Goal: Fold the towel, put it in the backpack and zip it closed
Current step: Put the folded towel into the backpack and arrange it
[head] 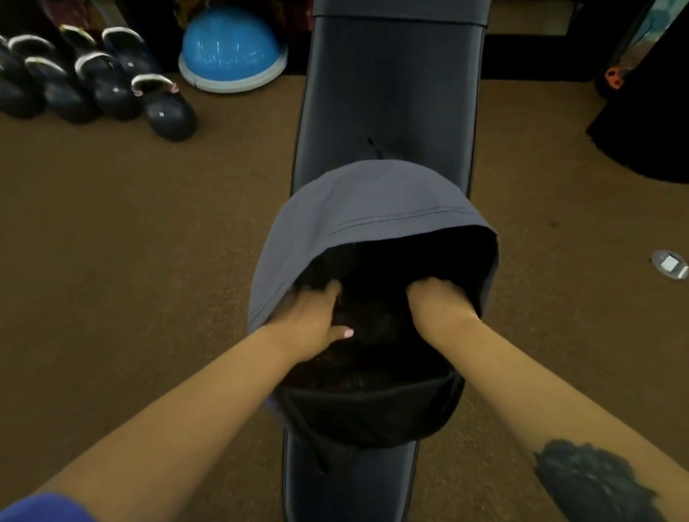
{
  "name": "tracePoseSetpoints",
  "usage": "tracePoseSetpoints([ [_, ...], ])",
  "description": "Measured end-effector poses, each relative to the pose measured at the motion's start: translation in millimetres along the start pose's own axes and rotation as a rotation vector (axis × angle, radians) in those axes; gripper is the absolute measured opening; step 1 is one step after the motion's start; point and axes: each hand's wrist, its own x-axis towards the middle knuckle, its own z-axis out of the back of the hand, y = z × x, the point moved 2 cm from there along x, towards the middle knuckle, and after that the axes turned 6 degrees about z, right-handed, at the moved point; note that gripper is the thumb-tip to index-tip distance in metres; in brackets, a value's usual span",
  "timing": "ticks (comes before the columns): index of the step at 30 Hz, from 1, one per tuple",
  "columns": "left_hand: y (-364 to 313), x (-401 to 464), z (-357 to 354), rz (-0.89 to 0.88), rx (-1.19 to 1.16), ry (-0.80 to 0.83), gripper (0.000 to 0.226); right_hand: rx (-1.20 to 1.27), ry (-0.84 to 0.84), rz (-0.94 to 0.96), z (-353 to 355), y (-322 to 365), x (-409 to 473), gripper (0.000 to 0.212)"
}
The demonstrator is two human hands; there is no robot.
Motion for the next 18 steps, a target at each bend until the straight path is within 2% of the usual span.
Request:
tracePoseSetpoints([
  [1, 2, 2, 0, 0.042, 0.043, -0.030, 0.054, 0.022, -0.017, -0.019, 1, -2, 1, 0.033],
  [5, 11, 10, -1, 0.224, -0.216, -0.114, 0.038, 0.125, -0.060, -0.103, 0, -9, 6, 0.029],
  [9, 14, 16, 8, 0.416, -0.399, -0.190, 0.034, 0.210, -0.103, -0.232, -5, -15, 12, 0.031],
  [13, 8, 20, 8, 0.490, -0.623, -0.345, 0.023, 0.385, -0.103, -0.374, -11, -21, 15, 0.034],
  [16, 8, 30, 6, 0.499, -0.682, -0.310, 0.012, 0.524, -0.103, -0.422, -12, -20, 19, 0.038],
  [18, 9, 43, 0, 0.467, -0.640, -0.274, 0.010, 0.580, -0.116, -0.437, -13, -19, 20, 0.038],
])
